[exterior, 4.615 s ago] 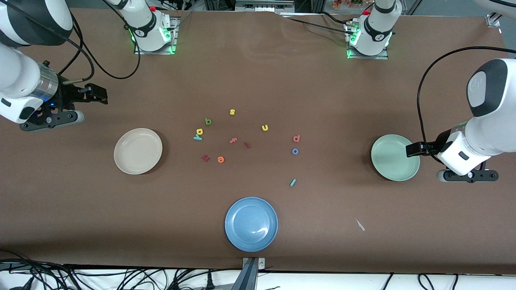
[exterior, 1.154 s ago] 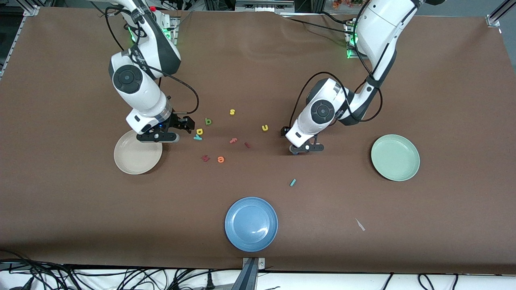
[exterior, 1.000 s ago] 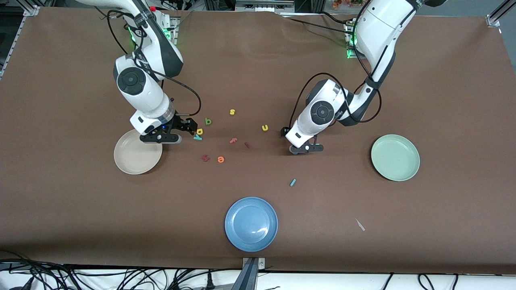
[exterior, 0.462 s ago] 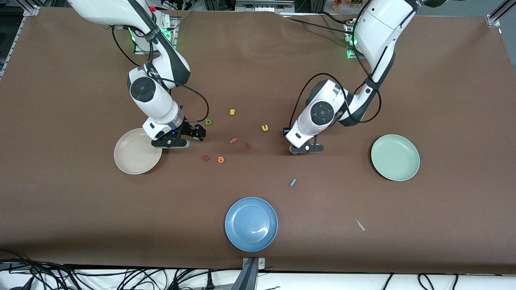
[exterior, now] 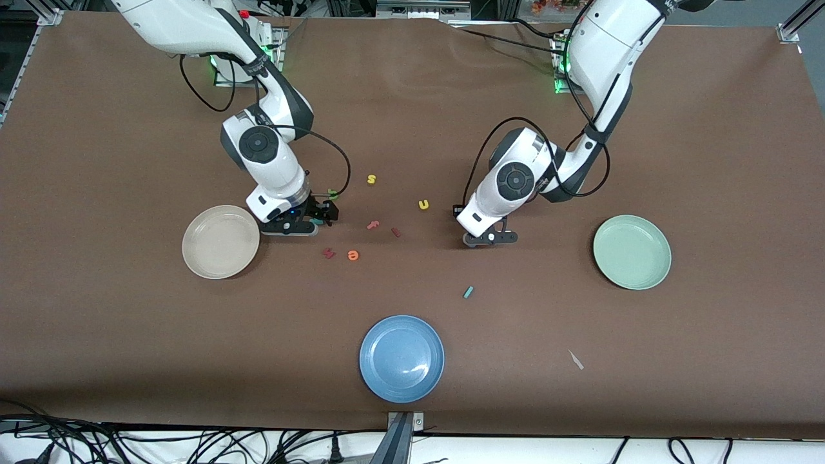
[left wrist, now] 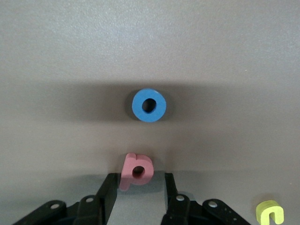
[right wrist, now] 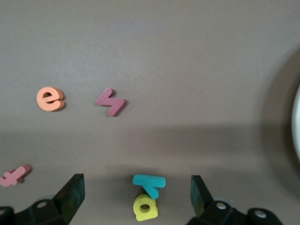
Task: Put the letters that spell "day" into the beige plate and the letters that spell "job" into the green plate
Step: 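Grasp the pink p with the left gripper while the right gripper grasps the cyan letter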
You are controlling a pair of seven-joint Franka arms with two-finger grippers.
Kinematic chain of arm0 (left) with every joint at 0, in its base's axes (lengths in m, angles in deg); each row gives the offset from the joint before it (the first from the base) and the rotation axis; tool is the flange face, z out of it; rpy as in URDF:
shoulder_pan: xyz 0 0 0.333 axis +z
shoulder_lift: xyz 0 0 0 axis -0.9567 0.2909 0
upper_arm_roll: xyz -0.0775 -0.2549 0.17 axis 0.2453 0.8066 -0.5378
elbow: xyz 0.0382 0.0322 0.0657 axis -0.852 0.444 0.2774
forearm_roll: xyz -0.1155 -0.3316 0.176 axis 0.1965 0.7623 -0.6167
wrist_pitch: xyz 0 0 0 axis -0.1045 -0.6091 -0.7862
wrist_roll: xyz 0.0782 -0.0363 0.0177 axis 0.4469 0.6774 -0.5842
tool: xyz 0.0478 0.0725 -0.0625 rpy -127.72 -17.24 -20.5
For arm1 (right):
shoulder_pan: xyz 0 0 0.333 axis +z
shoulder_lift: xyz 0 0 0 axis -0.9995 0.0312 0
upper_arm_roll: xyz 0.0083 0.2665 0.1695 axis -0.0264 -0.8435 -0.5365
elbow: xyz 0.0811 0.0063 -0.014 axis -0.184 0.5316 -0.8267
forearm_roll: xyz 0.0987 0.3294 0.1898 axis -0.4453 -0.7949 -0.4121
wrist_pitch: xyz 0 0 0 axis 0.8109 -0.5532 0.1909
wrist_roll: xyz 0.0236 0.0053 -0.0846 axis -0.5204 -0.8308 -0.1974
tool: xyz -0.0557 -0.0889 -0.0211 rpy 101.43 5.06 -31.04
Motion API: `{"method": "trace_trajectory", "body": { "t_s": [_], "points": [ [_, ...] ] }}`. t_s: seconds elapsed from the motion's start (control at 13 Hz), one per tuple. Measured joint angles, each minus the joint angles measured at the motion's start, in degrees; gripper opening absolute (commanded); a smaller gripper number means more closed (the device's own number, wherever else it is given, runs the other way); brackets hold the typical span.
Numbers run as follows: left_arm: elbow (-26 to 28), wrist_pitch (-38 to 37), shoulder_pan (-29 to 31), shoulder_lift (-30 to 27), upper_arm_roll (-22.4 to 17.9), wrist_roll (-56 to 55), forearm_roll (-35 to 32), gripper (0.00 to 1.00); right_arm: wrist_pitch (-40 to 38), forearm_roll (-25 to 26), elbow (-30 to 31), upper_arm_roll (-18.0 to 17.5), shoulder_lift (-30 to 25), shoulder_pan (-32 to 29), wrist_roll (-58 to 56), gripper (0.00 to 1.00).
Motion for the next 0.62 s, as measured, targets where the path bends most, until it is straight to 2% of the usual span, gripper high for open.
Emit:
{"method": "trace_trajectory", "body": {
  "t_s": [0.31, 0.46, 0.62],
  "points": [
    [-0.01, 0.10, 0.00, 0.05, -0.05, 0.00, 0.00, 0.44, 0.04, 0.07, 0.00, 0.00, 1.32, 0.63, 1.61, 0.99],
    [-0.01, 0.07, 0.00, 0.05, -0.07, 0.00, 0.00, 0.24, 0.45, 0.08, 0.00, 0.00, 1.93, 0.63, 1.66, 0.98],
    [-0.02, -0.21, 0.02, -0.09, -0.31, 0.00, -0.44, 0.22, 1.24, 0.08, 0.03, 0.00, 2.73, 0.63, 1.69, 0.96]
  ]
}}
